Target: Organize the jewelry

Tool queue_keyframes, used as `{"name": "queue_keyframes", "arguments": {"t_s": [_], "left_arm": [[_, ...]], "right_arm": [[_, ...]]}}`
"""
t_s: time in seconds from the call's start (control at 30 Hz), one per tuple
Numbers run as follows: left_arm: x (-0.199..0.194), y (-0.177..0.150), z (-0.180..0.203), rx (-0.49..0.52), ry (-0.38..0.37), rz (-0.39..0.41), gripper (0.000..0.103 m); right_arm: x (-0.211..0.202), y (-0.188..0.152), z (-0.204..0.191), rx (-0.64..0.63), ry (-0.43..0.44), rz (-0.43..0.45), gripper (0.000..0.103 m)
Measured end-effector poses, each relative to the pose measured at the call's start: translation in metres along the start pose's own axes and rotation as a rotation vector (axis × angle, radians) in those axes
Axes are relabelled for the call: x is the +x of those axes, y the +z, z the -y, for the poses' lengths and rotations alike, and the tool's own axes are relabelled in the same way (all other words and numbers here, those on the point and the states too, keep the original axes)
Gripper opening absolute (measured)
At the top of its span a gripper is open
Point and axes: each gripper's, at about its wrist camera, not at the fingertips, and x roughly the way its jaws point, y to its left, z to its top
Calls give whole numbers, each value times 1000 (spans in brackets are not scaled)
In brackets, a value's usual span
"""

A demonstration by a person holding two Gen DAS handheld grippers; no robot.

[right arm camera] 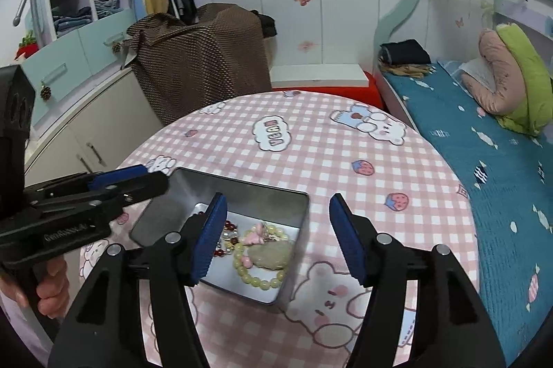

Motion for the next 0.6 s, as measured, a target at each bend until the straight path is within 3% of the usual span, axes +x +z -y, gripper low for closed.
{"name": "queue_keyframes", "arguments": {"t_s": [0.33,0.6], "left_arm": [[-6,-2,-4,6,34,-3,52],[-19,-12,4,28,92,2,65]], "right_arm": [[-7,-3,0,-2,-25,-5,61],[-25,-12,-3,1,-67,4,78]]}}
